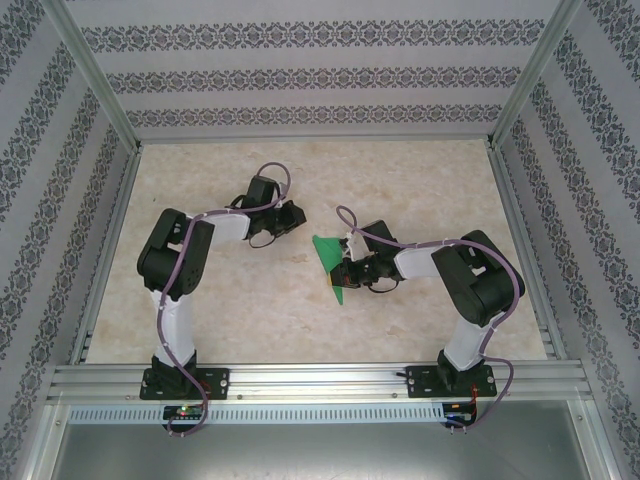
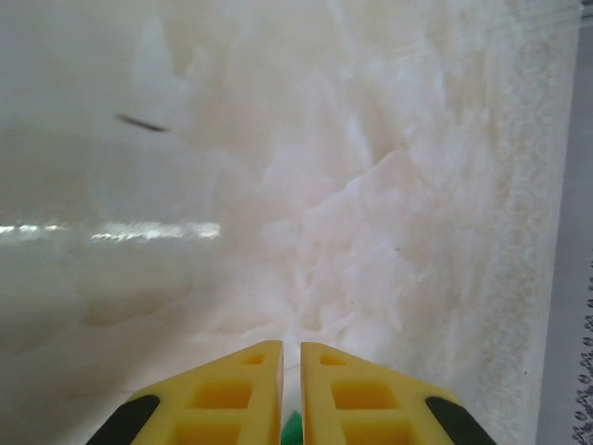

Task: Fold a paper plane with a square sheet of paper (pick it up from the middle)
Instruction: Fold the wing for the fifth time at the center of the table.

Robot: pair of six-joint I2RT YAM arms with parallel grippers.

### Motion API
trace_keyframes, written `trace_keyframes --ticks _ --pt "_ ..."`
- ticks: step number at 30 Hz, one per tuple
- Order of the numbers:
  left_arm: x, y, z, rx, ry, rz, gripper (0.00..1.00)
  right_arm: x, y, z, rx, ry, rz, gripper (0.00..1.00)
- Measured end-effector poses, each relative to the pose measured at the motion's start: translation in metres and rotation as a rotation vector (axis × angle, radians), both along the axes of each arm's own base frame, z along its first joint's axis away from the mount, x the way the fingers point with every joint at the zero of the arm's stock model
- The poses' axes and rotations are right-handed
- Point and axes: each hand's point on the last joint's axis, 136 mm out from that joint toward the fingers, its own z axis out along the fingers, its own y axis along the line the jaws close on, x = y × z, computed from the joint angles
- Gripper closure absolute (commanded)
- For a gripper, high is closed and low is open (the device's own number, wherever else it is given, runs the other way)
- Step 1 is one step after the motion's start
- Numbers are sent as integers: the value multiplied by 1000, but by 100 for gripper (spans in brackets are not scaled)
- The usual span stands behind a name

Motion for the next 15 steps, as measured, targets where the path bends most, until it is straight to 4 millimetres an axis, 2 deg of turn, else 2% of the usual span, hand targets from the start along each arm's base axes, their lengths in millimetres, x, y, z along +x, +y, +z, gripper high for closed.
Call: trace_keyframes --ticks 5,8,10,15 --pt "-17 -12 40 -38 -55 -44 85 0 0 0 0 0 0 100" --pt "-38 -28 51 -62 -61 -83 85 0 0 0 0 0 0 100" --pt "-54 -43 46 -70 -44 -118 85 0 0 0 1 -1 0 100" --pt "-96 -76 18 -58 36 -199 87 0 0 0 1 -1 -1 100"
